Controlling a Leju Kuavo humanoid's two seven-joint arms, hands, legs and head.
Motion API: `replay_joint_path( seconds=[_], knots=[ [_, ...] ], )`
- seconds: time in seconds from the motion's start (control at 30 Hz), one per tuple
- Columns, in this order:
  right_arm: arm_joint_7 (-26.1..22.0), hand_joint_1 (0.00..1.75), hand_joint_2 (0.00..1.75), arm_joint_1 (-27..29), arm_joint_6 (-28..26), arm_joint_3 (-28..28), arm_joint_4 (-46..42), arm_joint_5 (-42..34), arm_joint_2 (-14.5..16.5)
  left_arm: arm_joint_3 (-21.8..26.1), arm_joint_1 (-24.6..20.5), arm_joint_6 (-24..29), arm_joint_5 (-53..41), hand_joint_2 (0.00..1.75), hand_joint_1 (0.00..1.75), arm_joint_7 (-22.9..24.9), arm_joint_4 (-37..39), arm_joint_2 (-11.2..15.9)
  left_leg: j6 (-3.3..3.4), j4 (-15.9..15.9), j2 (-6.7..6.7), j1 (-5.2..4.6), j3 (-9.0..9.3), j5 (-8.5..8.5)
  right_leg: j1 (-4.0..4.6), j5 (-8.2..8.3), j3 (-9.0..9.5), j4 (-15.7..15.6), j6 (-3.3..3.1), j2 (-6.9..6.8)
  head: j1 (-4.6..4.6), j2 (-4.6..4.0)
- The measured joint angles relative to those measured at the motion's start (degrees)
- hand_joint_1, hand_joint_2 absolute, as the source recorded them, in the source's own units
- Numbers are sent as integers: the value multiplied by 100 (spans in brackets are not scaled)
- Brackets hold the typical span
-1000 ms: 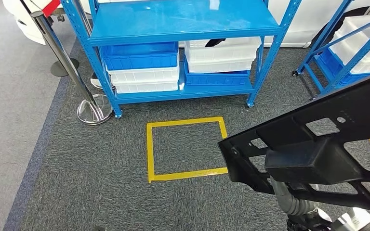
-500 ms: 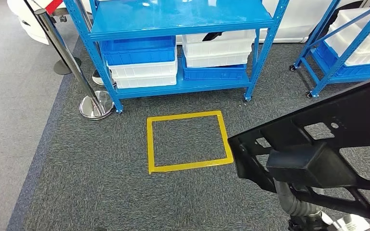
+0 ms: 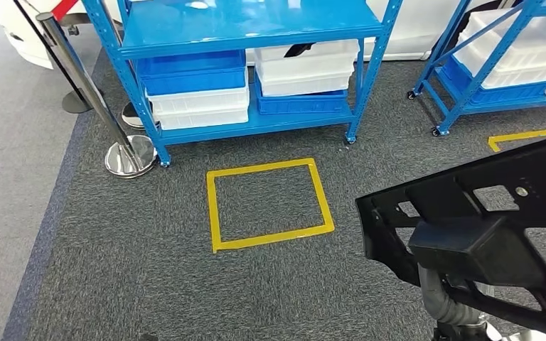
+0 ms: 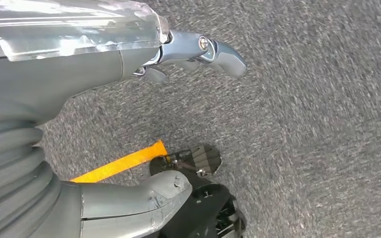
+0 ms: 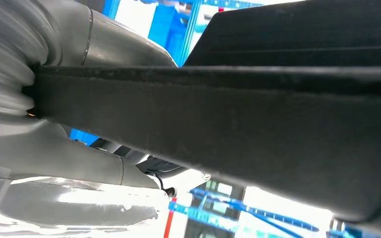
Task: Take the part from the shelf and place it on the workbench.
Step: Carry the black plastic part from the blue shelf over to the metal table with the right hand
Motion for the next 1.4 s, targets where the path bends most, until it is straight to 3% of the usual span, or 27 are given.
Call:
replay_joint_path(
  seconds=[0.03, 0.1, 0.13, 0.2, 0.27, 0.33, 0.37, 0.4, 0.47, 0.5, 0.57, 0.63, 0.7, 0.77, 0.83, 0.87, 0.9, 0.93, 1.0, 1.07, 1.13, 1.17, 1.23, 1.3, 1.33, 1.37, 1.4],
  knots=[
    [-2, 175, 175, 3, -4, -3, -7, 1, 4, -1, 0, 0, 0, 175, 0, 0, 0, 1, -32, 14, 45, -16, -4, -5, 24, 0, 45, -119, -44, -53, -3, 0],
    [-4, 175, 175, 20, -12, -8, -16, 3, 8, -2, -4, 0, 1, 175, 0, 0, -1, 2, -96, 22, 144, -31, -5, -7, 40, 25, 6, -135, -133, 55, -13, 0],
    [-6, 175, 175, 29, -14, -10, -20, 4, 12, -2, -8, 0, 1, 175, 0, 0, 0, 4, -131, 52, 115, -21, -13, -42, 32, 48, -10, -145, -174, 114, -13, 0],
    [-6, 175, 175, 41, -15, -13, -30, 10, 25, -3, -5, -1, 3, 175, 0, -4, 0, 11, -197, 356, -142, 5, -129, -286, 8, 103, -43, -170, -257, 236, -27, 0],
    [-7, 175, 175, 52, -18, -13, -37, 33, 37, -6, 15, -5, 8, 175, 0, -10, 0, 15, -225, 1061, -409, 21, -417, -699, 9, 142, -96, -167, -309, 366, -43, 0],
    [-9, 175, 175, 79, -33, -13, -37, 69, 47, -9, 25, -11, 11, 175, 0, -12, 0, 15, -228, 1616, -466, 23, -640, -892, 20, 170, -148, -146, -322, 522, -45, 0],
    [-10, 175, 175, 94, -43, -13, -37, 88, 51, -10, 25, -13, 12, 175, 0, -13, 0, 15, -221, 1610, -474, 23, -622, -821, 22, 179, -167, -131, -318, 605, -47, 0],
    [-11, 175, 175, 106, -53, -13, -37, 104, 56, -10, 25, -13, 13, 175, 0, -13, 0, 16, -208, 1402, -495, 24, -509, -660, 23, 186, -179, -115, -311, 689, -49, 0],
    [-15, 175, 175, 115, -72, -13, -39, 128, 61, -11, 21, -12, 14, 175, 0, -14, 0, 20, -159, 674, -674, 28, -152, -291, 32, 197, -196, -80, -285, 844, -55, 0],
    [-17, 175, 175, 115, -80, -13, -42, 134, 63, -11, 18, -12, 13, 175, 0, -15, 0, 21, -138, 370, -776, 34, -16, -197, 36, 210, -219, -62, -259, 916, -52, 0],
    [-26, 175, 175, 119, -96, -14, -52, 145, 67, -13, 12, -8, 5, 175, 0, -18, 0, 23, -100, 119, -866, 27, 68, -174, 27, 256, -282, -44, -181, 1034, -48, 0],
    [-32, 175, 175, 139, -114, -17, -64, 168, 74, -25, -4, 7, -24, 175, 0, -10, 0, 15, -47, 72, -757, 29, 74, -137, -1, 303, -328, -55, -101, 1126, -45, -1],
    [-43, 175, 175, 156, -139, -28, -81, 209, 82, -54, -16, 31, -50, 175, 0, 25, 0, 4, 27, 2, -622, 53, 85, -66, 12, 192, -417, 93, -47, 958, -25, -1],
    [-58, 175, 175, 152, -178, -41, -97, 270, 85, -90, -7, 52, -61, 175, 0, 85, 0, 7, 79, -35, -474, 50, 59, -23, 18, -165, -678, 655, -8, 626, 10, 0],
    [-64, 175, 175, 155, -222, -46, -100, 324, 86, -125, 11, 62, -90, 175, 0, 138, 0, 14, 93, -30, -310, 32, 19, -15, -11, -471, -967, 1326, 31, 465, 25, 0],
    [-65, 175, 175, 163, -238, -47, -100, 339, 86, -138, 15, 65, -107, 175, 0, 152, 0, 15, 91, -24, -229, 27, 6, -14, -25, -480, -997, 1446, 45, 432, 25, 0],
    [-66, 175, 175, 168, -253, -49, -101, 350, 86, -148, 13, 69, -128, 175, 0, 165, 0, 15, 85, -17, -149, 25, -1, -16, -35, -388, -909, 1345, 52, 404, 26, 0],
    [-67, 175, 175, 172, -268, -51, -103, 357, 86, -160, 6, 78, -145, 175, 0, 176, 0, 13, 75, -10, -75, 25, -1, -21, -40, -222, -705, 1029, 49, 347, 26, 0],
    [-72, 175, 175, 168, -296, -58, -114, 371, 87, -196, -8, 109, -188, 175, 0, 201, 0, 9, 32, 11, 56, 6, 12, -46, -6, 18, -243, 242, 4, 75, 27, 0],
    [-75, 175, 175, 176, -328, -71, -132, 378, 89, -247, -15, 147, -220, 175, 0, 233, 0, 8, -29, 25, 176, -23, 25, -68, 52, 62, -69, -115, -68, -70, 19, 0],
    [-76, 175, 175, 215, -353, -96, -146, 380, 91, -285, -22, 171, -232, 175, 0, 268, 0, 8, -92, 15, 306, -34, 45, -78, 67, 88, -93, -138, -138, 69, 11, 0],
    [-76, 175, 175, 240, -358, -109, -151, 381, 92, -294, -30, 176, -233, 175, 0, 281, 0, 9, -127, 41, 269, -23, 48, -114, 55, 108, -95, -160, -172, 140, 12, -1],
    [-75, 175, 175, 271, -365, -126, -162, 381, 98, -304, -35, 190, -233, 175, 0, 297, 0, 11, -179, 364, -36, 6, -69, -360, 20, 155, -95, -205, -244, 271, -7, -1],
    [-73, 175, 175, 288, -370, -139, -168, 381, 105, -321, -16, 202, -234, 175, 0, 306, 0, 13, -201, 1097, -379, 31, -386, -765, 15, 180, -121, -207, -285, 411, -26, 0],
    [-72, 175, 175, 301, -373, -146, -168, 381, 109, -332, -5, 204, -236, 175, 0, 311, 0, 13, -206, 1443, -439, 34, -542, -901, 19, 186, -136, -200, -293, 490, -28, 0],
    [-70, 175, 175, 317, -375, -151, -167, 381, 114, -340, 2, 205, -237, 175, 0, 316, 0, 13, -209, 1636, -463, 35, -631, -930, 23, 189, -150, -187, -298, 575, -28, 0],
    [-69, 175, 175, 335, -377, -156, -167, 381, 118, -347, 7, 205, -239, 175, 0, 321, 0, 13, -207, 1618, -473, 37, -623, -844, 24, 191, -160, -170, -299, 663, -30, 0]
  ],
)
